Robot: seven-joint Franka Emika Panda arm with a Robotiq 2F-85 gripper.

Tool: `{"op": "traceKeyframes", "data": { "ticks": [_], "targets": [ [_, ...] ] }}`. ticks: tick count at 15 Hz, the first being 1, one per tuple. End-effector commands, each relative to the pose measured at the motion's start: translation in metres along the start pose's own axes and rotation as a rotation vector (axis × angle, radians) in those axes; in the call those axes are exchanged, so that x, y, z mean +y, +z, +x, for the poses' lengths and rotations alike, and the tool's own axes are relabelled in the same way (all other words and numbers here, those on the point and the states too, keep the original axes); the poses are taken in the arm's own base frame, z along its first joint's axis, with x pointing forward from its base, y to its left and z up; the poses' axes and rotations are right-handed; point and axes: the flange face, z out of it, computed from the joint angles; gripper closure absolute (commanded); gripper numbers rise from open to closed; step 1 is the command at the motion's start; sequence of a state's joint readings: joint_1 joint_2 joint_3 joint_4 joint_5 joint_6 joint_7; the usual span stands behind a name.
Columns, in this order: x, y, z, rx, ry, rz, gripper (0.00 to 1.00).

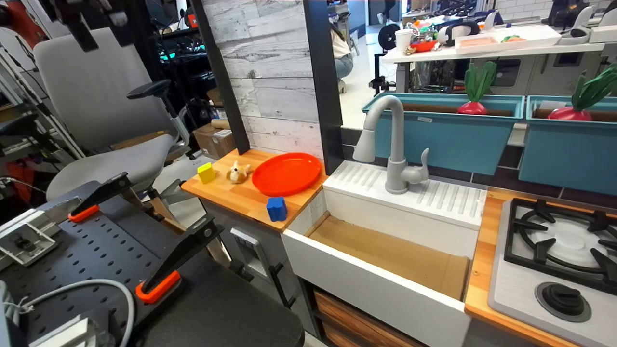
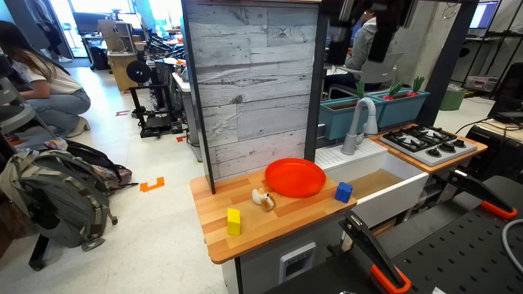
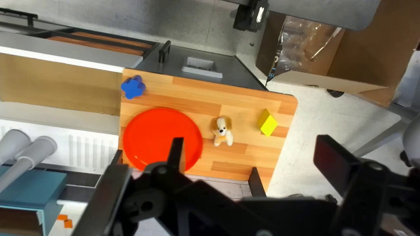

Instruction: Pick up the yellow object from the counter and put it on the plate

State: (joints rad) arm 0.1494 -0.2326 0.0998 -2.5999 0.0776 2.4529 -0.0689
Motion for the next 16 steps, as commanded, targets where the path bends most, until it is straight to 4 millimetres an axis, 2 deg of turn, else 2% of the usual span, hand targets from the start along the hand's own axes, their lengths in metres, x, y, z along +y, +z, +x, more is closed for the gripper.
{"op": "traceKeyframes", "data": {
  "ticks": [1,4,7,13,16],
  "targets": [
    [-0.014,0.071,0.020,-0.046,-0.009,0.063,0.00],
    [-0.022,0.131,0.030,-0.092,0.010,0.090,0.00],
    [-0.023,0.181,0.045,-0.091,0.054,0.112,0.00],
    [-0.032,0.254,0.077,-0.071,0.104,0.138,0.00],
    [-0.042,0.282,0.091,-0.079,0.116,0.133,0.00]
  ]
}}
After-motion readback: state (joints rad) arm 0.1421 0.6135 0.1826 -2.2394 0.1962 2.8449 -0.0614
